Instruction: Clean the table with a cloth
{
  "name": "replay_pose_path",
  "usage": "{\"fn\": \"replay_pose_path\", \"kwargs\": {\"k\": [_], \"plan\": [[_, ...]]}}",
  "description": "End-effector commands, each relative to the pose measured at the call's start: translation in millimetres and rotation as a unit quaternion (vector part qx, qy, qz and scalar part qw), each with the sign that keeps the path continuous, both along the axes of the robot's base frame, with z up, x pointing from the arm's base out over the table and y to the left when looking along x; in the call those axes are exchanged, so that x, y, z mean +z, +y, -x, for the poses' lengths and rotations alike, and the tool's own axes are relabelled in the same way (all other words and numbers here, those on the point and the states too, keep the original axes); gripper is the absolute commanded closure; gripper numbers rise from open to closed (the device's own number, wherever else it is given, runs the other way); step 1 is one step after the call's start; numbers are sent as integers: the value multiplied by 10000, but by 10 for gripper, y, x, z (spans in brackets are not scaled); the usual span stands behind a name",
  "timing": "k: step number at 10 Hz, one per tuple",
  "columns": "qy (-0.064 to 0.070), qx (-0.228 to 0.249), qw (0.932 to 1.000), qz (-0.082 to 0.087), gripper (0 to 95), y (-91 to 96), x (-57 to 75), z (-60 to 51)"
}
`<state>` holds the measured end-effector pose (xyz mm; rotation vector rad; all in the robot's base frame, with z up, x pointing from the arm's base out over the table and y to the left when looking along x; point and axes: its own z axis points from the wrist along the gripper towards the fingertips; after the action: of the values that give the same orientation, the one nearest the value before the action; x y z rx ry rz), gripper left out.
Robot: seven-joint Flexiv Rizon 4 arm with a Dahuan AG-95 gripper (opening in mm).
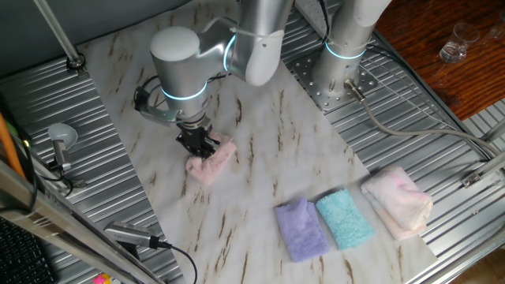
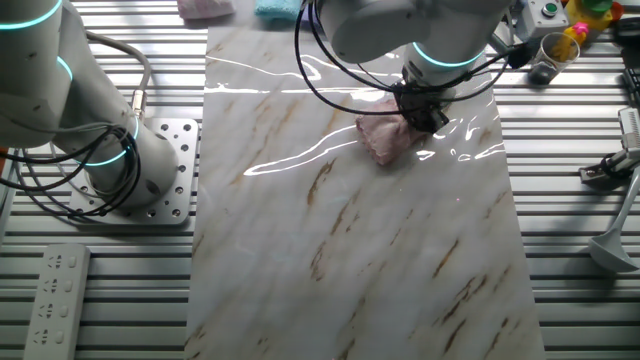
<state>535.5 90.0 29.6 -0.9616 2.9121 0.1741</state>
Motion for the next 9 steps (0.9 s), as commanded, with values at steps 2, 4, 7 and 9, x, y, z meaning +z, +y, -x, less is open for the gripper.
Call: {"fn": "replay_pose_path", "kwargs": {"k": [2,4,7,9], "plan": [[46,-403,9991,-120,950,1,2,-5],[71,-480,9988,-95,950,1,2,-5],[58,-423,9991,71,950,-82,-23,-7],[46,-328,9994,47,950,-218,-56,-5]]}}
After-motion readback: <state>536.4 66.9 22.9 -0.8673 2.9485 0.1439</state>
